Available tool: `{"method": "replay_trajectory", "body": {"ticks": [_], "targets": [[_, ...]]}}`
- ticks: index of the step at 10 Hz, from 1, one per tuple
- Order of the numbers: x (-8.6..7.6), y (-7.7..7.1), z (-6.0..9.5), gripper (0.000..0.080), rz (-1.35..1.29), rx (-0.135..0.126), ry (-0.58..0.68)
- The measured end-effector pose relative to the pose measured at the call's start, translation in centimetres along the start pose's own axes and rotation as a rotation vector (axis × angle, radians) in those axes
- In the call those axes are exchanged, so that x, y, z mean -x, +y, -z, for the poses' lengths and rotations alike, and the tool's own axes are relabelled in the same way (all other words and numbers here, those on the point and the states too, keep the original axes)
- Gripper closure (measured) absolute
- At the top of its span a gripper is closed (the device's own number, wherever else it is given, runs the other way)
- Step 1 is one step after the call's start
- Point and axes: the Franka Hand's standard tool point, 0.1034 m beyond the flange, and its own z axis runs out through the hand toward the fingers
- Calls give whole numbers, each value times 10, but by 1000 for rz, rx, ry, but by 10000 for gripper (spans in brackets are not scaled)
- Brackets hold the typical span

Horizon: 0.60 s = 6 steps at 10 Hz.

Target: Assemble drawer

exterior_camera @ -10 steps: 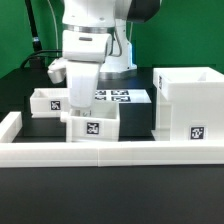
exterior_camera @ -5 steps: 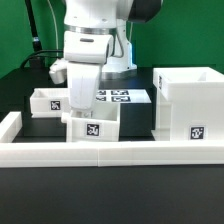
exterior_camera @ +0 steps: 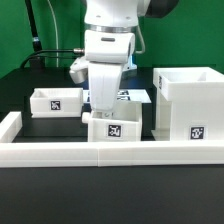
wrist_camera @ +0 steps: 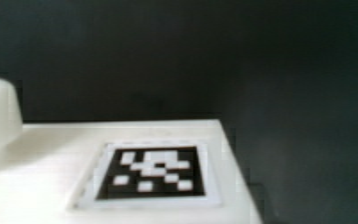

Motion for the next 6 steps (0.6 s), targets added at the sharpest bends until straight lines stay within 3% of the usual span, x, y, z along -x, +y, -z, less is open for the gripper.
{"method": "replay_trajectory", "body": {"ticks": [3,4,6], "targets": [[3,0,-1,757,-5,3,1],[2,1,-1,757,-6,29,6],[-2,-1,-8,757,38,11,2]]}}
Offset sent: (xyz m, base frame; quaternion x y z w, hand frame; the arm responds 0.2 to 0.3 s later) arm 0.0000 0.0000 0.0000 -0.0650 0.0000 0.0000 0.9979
